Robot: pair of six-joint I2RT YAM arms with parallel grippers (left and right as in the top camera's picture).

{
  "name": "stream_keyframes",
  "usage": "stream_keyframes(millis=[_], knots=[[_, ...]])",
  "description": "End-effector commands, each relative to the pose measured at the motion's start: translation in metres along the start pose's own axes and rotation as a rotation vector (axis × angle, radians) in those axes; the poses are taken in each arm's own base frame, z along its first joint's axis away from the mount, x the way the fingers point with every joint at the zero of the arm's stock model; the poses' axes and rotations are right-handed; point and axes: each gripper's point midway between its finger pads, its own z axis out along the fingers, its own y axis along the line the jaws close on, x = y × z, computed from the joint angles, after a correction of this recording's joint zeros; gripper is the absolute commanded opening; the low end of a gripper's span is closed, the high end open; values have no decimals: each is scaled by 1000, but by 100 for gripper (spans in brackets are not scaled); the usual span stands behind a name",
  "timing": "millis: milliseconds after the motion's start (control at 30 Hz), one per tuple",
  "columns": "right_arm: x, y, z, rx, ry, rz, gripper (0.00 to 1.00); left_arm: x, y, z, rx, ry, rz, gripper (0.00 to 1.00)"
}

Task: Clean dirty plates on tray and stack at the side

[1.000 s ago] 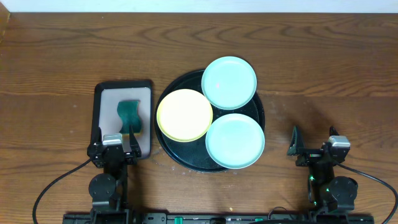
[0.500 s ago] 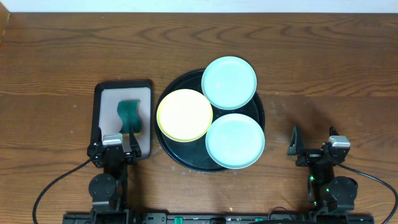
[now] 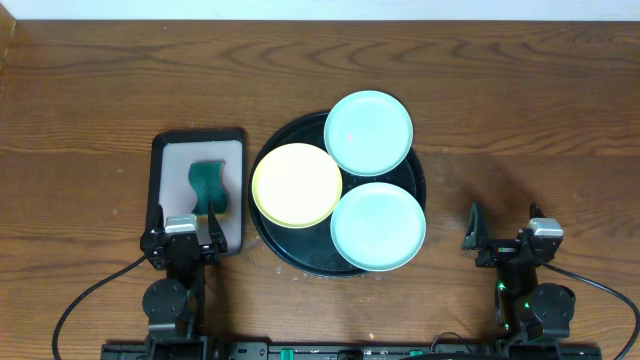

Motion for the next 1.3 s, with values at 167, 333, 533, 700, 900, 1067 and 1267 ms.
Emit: stream_keyframes(millis=[167, 333, 533, 700, 900, 1067, 1267], knots=[[0, -2, 0, 10, -3, -10, 99, 18, 2, 1, -14, 63, 19, 81], [0, -2, 0, 10, -3, -10, 99, 18, 2, 1, -14, 63, 19, 81], [0, -2, 0, 10, -3, -10, 99, 18, 2, 1, -14, 63, 19, 81], [0, -2, 0, 10, -3, -10, 99, 18, 2, 1, -14, 63, 19, 81], [0, -2, 0, 11, -3, -10, 99, 18, 2, 1, -14, 63, 19, 81], [0, -2, 0, 11, -3, -10, 99, 18, 2, 1, -14, 62, 19, 81], [-4, -10, 0, 55, -21, -7, 99, 17, -3, 1, 17, 58, 18, 81]])
